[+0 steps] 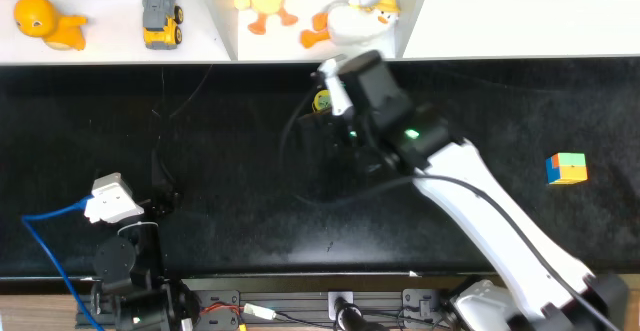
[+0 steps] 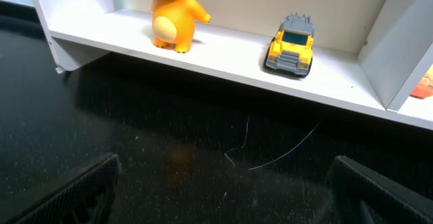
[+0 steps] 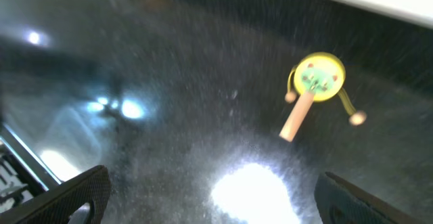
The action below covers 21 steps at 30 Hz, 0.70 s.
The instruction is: Store Toys
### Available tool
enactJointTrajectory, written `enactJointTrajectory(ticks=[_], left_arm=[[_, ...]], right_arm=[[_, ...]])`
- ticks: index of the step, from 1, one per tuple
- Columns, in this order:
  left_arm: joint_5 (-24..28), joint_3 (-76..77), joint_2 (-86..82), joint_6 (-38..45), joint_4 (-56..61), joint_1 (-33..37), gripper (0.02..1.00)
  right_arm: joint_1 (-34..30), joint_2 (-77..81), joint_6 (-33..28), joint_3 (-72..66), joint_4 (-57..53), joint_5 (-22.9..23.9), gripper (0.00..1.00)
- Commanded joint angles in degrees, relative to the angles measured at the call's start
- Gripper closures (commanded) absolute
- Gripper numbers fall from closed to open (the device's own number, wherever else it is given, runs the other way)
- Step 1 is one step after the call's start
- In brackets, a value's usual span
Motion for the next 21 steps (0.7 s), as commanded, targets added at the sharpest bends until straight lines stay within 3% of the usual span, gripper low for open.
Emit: enactJointTrajectory(ticks=[1, 7, 21], left_arm=[[0.15, -0.07, -0.61, 0.2, -0.17, 0.37, 0.02], [0.15, -0.07, -0.61, 0.2, -0.17, 0.37, 0.02], [0.15, -0.07, -0.61, 0.2, -0.17, 0.37, 0.02]], right_arm=[[0.9, 6.54, 5.27, 4.74, -2.97, 1.44, 0.003], [0.9, 15.04, 7.93, 9.35, -7.65, 4.24, 0.003], [0.02, 24.83, 8.74, 9.57, -7.04, 8.87, 0.003]])
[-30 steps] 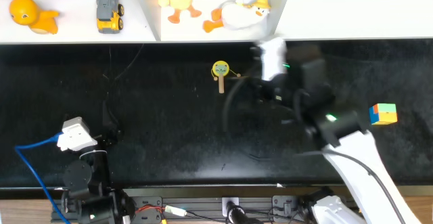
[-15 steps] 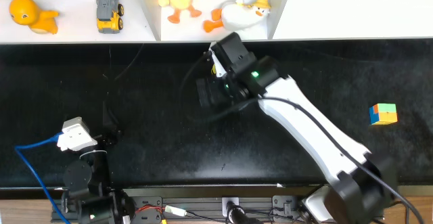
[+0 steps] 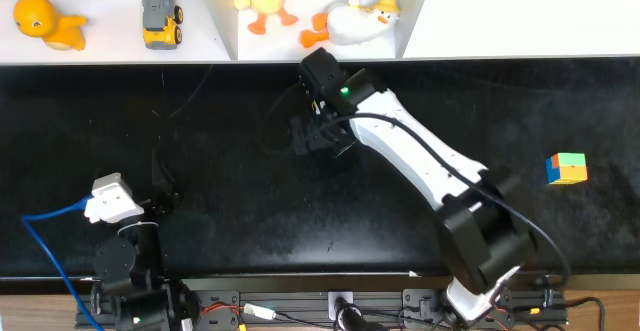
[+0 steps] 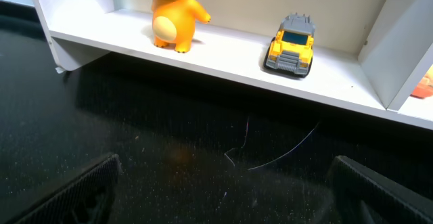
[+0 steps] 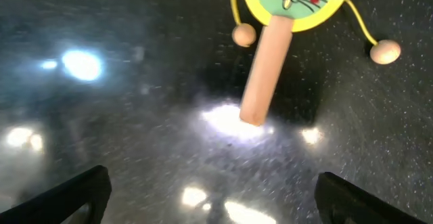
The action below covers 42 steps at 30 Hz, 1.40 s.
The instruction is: Store Toys
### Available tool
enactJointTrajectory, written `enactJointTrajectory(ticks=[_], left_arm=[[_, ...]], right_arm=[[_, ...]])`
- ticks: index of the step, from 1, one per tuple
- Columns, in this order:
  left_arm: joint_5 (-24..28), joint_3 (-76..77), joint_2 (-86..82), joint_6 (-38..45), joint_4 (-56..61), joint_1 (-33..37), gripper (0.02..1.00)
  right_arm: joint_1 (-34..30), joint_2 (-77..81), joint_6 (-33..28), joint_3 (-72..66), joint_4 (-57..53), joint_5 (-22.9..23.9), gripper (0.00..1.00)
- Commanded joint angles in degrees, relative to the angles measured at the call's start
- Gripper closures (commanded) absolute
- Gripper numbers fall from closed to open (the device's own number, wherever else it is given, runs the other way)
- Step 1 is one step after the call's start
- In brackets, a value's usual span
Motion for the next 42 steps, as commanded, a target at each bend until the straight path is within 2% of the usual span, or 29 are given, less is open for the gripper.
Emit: enactJointTrajectory(ticks=[1, 11, 15, 20, 26, 37, 42], left_arm=[[0.15, -0.07, -0.61, 0.2, -0.17, 0.37, 0.02], [0.15, -0.07, -0.61, 0.2, -0.17, 0.37, 0.02], [0.15, -0.07, -0.61, 0.17, -0.17, 0.37, 0.02], [0.15, -0.07, -0.61, 0.2, -0.17, 0.37, 0.02], [0.15, -0.07, -0.61, 0.2, -0.17, 0.37, 0.02], [0.15, -0.07, -0.61, 0.2, -0.17, 0.37, 0.023], [0.13, -0.07, -0.61, 0.2, -0.17, 0.37, 0.02]], right_arm=[[-1.25, 2.69, 0.7, 1.81, 1.03, 1.97, 0.003], [-3.15, 6.58, 0.42, 1.79, 4.76, 1.31, 0.053], [-3.15, 7.5, 0.42, 1.79, 5.51, 1.31, 0.15], [-3.15, 7.82, -0.9, 1.79, 6.23, 1.36, 0.369], [-3.15, 8.37, -1.16, 1.73, 6.27, 1.38, 0.5], [-3.15, 10.36, -1.97, 1.68, 6.25, 1.07, 0.581], [-3.1, 11.41, -1.92, 1.68, 6.19, -0.39, 0.746]])
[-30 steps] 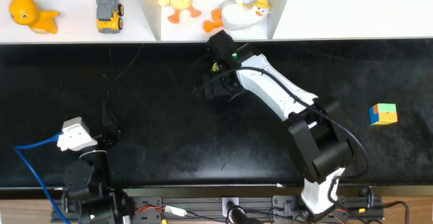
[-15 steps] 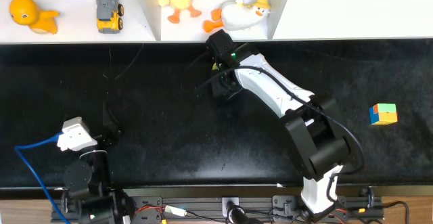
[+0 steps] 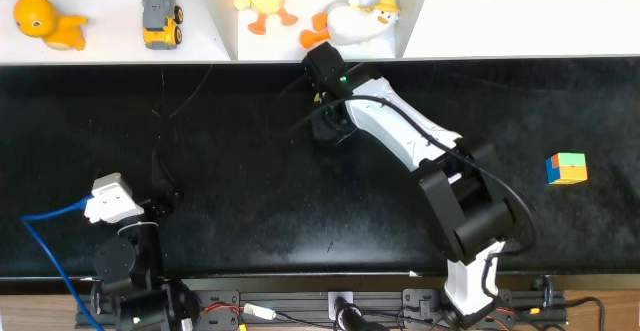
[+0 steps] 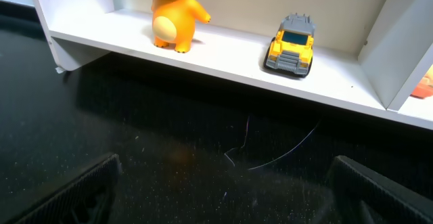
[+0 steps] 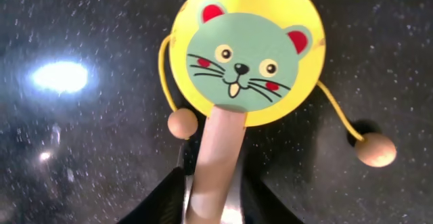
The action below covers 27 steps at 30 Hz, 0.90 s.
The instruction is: Store Toys
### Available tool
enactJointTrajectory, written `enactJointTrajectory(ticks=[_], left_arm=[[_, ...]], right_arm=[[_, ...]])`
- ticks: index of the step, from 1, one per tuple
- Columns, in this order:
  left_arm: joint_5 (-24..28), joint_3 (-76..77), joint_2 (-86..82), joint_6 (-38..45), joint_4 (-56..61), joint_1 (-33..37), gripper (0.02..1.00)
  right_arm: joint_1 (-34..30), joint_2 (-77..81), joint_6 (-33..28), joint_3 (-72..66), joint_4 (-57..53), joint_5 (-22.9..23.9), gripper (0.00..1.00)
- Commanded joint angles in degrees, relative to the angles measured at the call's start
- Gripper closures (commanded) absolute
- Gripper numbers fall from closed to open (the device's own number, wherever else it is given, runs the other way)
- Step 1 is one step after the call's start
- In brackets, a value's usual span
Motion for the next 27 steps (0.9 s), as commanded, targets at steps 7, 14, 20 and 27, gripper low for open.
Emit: enactJointTrajectory(ticks=[7, 14, 20, 27], left_arm=[[0.15, -0.07, -0.61, 0.2, -0.17, 0.37, 0.02], [0.15, -0.07, -0.61, 0.2, -0.17, 0.37, 0.023], [0.15, -0.07, -0.61, 0.2, -0.17, 0.37, 0.023], [0.15, -0.07, -0.61, 0.2, -0.15, 0.37, 0.023]], right_arm=[[0.13, 3.17, 0.31, 0.15, -0.61, -2.43, 0.831], [-0.39, 3.1, 0.26, 3.32, -6.54, -5.27, 0.958], [-2.01, 0.59, -2.93, 12.66, -23.19, -8.46, 0.956], [-2.75, -13.38, -3.76, 11.17, -34.77, -0.33, 0.956]])
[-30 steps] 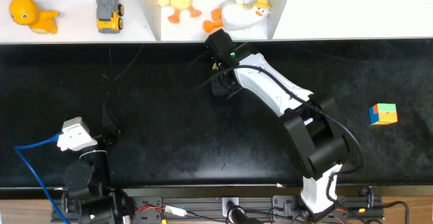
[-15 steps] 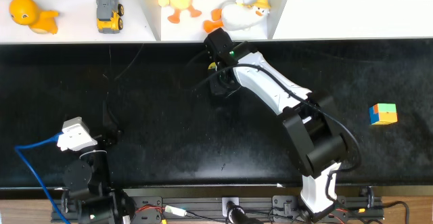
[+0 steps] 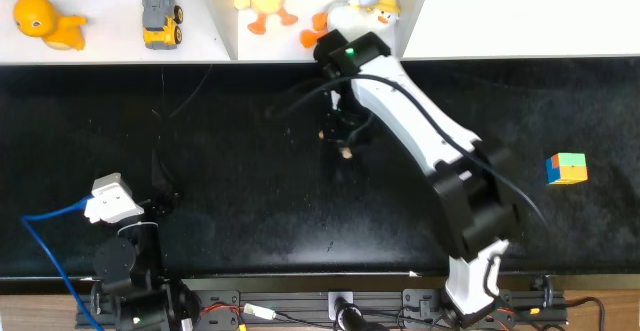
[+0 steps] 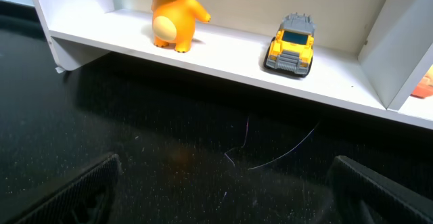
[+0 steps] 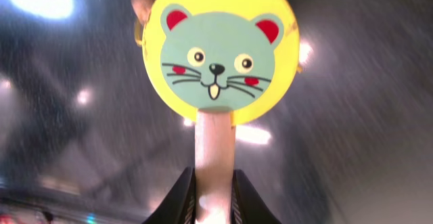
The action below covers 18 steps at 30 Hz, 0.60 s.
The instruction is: Store Toys
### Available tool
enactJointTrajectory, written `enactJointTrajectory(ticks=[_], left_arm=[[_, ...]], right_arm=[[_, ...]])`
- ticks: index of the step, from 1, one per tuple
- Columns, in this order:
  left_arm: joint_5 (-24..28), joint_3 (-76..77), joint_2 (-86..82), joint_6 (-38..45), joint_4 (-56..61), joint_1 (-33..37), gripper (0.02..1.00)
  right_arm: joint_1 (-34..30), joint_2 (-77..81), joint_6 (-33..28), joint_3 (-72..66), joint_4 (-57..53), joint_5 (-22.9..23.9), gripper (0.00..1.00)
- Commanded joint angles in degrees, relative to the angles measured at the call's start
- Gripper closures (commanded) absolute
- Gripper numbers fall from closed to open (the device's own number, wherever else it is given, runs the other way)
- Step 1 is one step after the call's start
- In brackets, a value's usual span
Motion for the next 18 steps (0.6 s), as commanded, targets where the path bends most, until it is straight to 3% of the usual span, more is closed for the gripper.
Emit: enactJointTrajectory(ticks=[1, 6, 11, 15, 18], left_arm=[[0.15, -0.07, -0.61, 0.2, -0.17, 0.37, 0.02], [0.15, -0.07, -0.61, 0.2, -0.17, 0.37, 0.02], [0.15, -0.07, -0.61, 0.2, -0.17, 0.37, 0.02], [0.15, -0.07, -0.61, 0.17, -0.17, 0.37, 0.02], [0.15, -0.07, -0.61, 0.2, -0.17, 0.37, 0.02]], right_arm=[[-1.2, -13.42, -1.11, -2.27, -1.25, 4.33, 0.956], [-8.72, -27.43, -0.76, -12.52, 1.66, 7.06, 0.958], [-23.08, -36.74, -3.41, -23.21, 5.53, 7.04, 0.958], [-33.75, -38.51, -8.39, -27.36, 12.09, 6.16, 0.958], [-38.21, -37.64, -12.96, -28.24, 18.47, 4.87, 0.956]])
